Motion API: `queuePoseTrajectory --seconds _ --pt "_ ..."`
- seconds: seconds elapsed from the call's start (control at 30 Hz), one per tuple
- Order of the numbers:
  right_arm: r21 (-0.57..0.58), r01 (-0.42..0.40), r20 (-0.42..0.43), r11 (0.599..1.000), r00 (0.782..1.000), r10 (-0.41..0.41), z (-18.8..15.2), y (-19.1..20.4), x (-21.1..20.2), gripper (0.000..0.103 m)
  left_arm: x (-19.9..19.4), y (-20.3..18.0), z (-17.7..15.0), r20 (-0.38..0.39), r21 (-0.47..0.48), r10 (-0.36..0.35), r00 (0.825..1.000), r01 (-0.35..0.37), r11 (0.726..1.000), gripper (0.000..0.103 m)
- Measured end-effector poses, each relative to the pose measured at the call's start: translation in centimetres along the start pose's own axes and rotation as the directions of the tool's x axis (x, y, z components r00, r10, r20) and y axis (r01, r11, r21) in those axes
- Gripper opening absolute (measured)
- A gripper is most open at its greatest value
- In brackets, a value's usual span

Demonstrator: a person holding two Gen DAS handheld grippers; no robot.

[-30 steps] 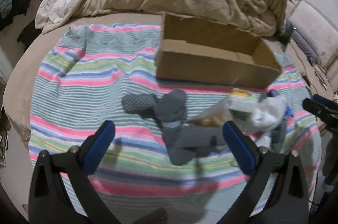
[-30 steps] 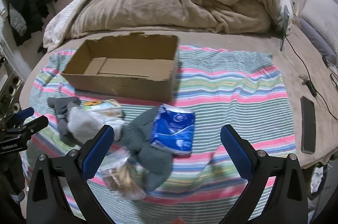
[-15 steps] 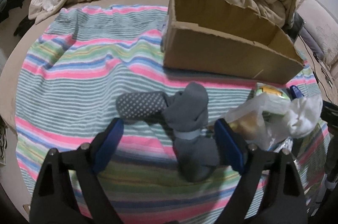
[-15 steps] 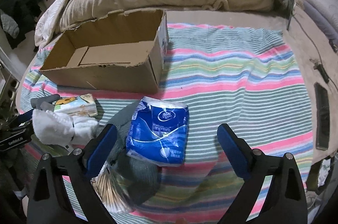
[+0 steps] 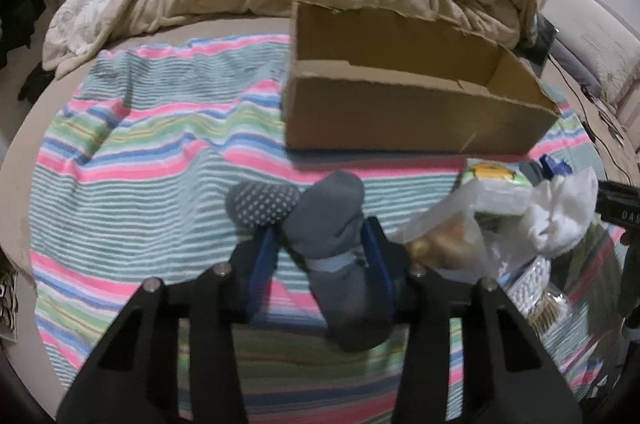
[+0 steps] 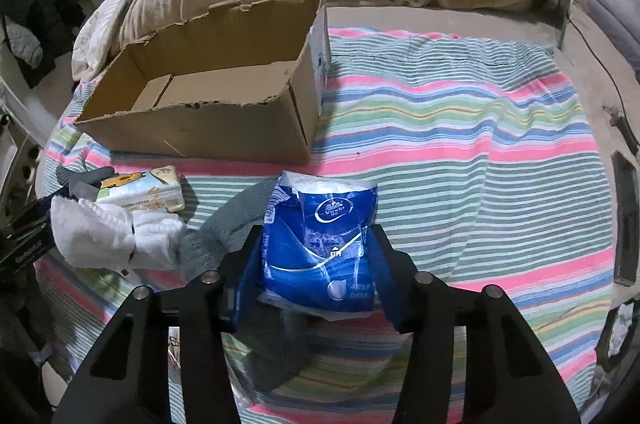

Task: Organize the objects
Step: 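Grasp the gray sock pair with the left gripper while the right gripper grasps the blue tissue pack, then carry the gray socks and blue tissue pack into the cardboard box and open both grippers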

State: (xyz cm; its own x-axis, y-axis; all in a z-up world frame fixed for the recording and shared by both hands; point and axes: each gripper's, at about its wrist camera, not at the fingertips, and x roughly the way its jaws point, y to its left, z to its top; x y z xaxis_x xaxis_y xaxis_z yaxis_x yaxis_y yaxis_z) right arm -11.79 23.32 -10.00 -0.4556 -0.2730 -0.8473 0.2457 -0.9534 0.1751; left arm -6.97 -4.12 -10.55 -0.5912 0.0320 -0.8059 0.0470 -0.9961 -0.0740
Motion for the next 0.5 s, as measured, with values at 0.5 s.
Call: queuePoseTrajectory --seconds 0.5 --pt "-0.024 -0.035 0.140 0.999 0.989 0.039 1.2 0.9 -5.2 0.050 -2.5 0.1 1.0 0.041 -0.048 -0.133 0.990 0.135 0.990 0.030"
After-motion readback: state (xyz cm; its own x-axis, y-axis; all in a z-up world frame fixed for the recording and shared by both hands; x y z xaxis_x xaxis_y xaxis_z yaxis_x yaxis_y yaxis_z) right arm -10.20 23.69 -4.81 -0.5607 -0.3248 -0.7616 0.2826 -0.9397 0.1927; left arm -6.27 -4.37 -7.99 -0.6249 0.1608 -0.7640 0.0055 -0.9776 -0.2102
